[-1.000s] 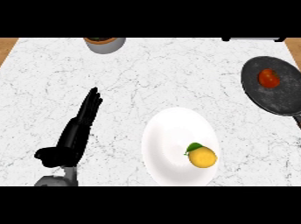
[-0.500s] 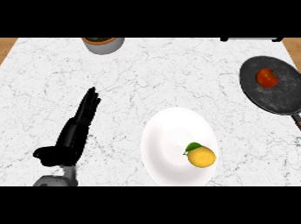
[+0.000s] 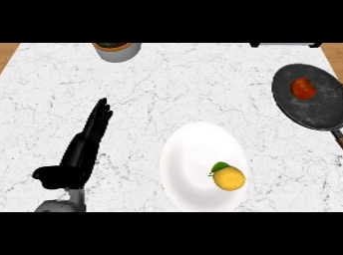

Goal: Pick the tomato from the plate and place it in the pan

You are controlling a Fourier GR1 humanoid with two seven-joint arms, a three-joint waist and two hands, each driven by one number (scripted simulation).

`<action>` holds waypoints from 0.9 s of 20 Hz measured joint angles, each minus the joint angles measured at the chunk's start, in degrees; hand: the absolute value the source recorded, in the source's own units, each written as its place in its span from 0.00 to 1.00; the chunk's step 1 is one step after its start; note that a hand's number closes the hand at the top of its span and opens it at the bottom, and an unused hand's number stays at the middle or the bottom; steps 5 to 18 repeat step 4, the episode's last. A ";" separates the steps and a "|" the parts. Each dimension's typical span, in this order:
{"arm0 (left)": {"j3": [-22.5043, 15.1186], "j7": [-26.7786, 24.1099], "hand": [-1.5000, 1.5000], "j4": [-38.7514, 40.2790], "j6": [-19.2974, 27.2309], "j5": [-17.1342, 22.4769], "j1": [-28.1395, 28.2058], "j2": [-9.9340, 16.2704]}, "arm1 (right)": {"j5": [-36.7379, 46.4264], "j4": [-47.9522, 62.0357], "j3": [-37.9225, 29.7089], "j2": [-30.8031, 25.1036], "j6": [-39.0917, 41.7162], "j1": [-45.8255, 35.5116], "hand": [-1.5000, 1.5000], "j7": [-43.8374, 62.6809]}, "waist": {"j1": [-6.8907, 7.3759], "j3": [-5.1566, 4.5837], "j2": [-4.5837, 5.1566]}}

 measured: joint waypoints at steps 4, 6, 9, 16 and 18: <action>0.07 -0.07 0.50 -0.19 -0.26 -0.22 0.35 -0.22 | 0.11 -0.97 0.88 0.24 -2.97 0.20 0.00 -0.31 | 0.02 0.02 0.00; 0.07 -0.07 0.50 -0.19 -0.26 -0.22 0.35 -0.22 | 0.11 -0.97 0.88 0.24 -2.97 0.20 0.00 -0.31 | 0.02 0.02 0.00; 0.07 -0.07 0.50 -0.19 -0.26 -0.22 0.35 -0.22 | 0.11 -0.97 0.88 0.24 -2.97 0.20 0.00 -0.31 | 0.02 0.02 0.00; 0.07 -0.07 0.50 -0.19 -0.26 -0.22 0.35 -0.22 | 0.11 -0.97 0.88 0.24 -2.97 0.20 0.00 -0.31 | 0.02 0.02 0.00; 0.07 -0.07 0.50 -0.19 -0.26 -0.22 0.35 -0.22 | 0.11 -0.97 0.88 0.24 -2.97 0.20 0.00 -0.31 | 0.02 0.02 0.00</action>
